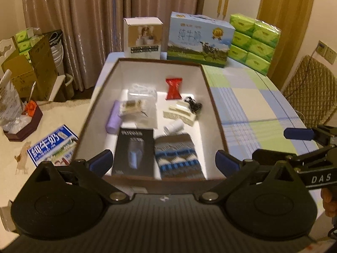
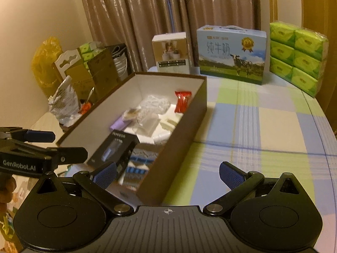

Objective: Organize objects

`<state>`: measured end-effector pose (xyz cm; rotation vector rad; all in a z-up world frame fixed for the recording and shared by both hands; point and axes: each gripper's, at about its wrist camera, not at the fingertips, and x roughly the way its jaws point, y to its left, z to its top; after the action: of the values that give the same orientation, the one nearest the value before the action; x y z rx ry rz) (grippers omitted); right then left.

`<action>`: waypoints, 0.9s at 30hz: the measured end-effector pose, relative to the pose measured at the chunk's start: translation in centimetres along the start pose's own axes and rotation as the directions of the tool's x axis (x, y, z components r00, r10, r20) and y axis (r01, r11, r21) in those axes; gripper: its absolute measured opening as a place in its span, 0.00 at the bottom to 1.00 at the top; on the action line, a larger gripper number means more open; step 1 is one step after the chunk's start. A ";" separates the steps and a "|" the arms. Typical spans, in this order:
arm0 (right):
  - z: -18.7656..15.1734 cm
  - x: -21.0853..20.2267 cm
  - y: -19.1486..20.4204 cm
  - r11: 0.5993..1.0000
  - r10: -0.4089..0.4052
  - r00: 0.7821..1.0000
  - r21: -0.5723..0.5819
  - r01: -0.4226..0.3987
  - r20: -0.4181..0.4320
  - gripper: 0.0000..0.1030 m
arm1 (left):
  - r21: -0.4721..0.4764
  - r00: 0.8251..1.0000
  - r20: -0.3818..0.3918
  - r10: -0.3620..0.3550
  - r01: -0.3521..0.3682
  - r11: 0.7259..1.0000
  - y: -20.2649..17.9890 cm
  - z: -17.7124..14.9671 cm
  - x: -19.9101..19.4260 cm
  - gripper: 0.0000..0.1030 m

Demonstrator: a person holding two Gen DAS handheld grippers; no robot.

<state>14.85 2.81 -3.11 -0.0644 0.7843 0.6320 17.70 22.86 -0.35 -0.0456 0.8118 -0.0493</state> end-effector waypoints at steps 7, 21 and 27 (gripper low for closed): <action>-2.6 -3.6 -2.2 1.000 -0.025 1.000 0.016 0.025 -0.015 0.98 | 0.015 1.000 -0.014 0.007 -0.006 1.000 -4.1 -2.5 -1.8 0.99; -8.3 -11.3 -7.1 0.996 -0.061 0.997 0.061 0.063 -0.044 0.98 | -0.003 1.000 -0.015 -0.002 0.002 1.000 -12.4 -7.0 -5.3 0.99; -10.7 -14.5 -8.4 0.993 -0.078 0.996 0.084 0.081 -0.045 0.98 | -0.003 1.000 -0.012 -0.015 0.015 1.000 -15.2 -9.1 -7.3 0.99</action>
<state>4.90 -14.43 -2.41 -0.0307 0.8439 0.5224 5.70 7.96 -0.45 -0.0539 0.8237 -0.0625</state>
